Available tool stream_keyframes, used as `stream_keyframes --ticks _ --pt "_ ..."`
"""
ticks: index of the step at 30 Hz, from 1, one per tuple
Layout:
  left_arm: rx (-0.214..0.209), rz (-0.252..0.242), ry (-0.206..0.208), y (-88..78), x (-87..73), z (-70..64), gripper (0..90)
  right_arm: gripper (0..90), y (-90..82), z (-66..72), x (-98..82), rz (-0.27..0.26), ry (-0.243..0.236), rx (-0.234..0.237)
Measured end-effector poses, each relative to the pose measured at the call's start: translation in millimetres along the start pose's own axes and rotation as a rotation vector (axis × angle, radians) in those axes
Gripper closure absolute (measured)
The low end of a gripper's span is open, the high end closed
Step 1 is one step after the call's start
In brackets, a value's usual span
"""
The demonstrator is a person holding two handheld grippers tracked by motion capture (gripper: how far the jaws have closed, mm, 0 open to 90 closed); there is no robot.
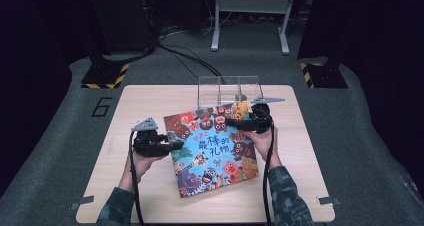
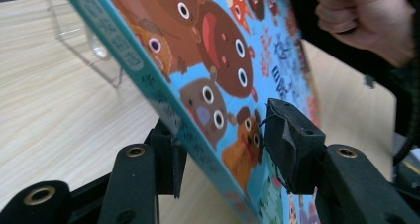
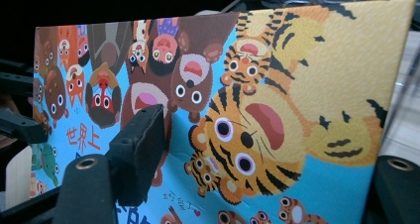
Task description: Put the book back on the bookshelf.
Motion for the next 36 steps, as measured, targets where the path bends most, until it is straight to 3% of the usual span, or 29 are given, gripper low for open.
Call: stream_keyframes --ticks 4,11,21,31,36 --pt "-0.025 0.005 -0.033 1.4 -1.3 -2.1 54.9 29.6 5.3 7.6 5.3 -0.018 -0.043 0.02" --pt "-0.011 -0.004 -0.01 -3.9 -0.2 -0.1 56.4 29.2 8.6 9.9 8.0 -0.021 -0.043 0.022" --pt "-0.036 -0.007 0.025 -12.1 0.4 -3.6 60.8 28.8 6.7 13.1 10.7 -0.032 -0.067 0.043" --pt "-0.046 0.005 0.034 -16.6 -1.1 -5.9 62.5 33.4 0.0 15.9 12.2 -0.05 -0.099 0.066" --pt "-0.038 0.01 0.058 -20.2 0.4 -6.6 63.2 35.8 -4.1 17.8 12.6 -0.059 -0.116 0.072"
Point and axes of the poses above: each handheld gripper's, and its own axes: y roughly forward along the jaws, x roughly out of its top, z roughly to its left, the point moved 6 cm from there along y, roughly forward along the jaws, and after that the axes turned 12 degrees about -y, right-handed, at the moved point
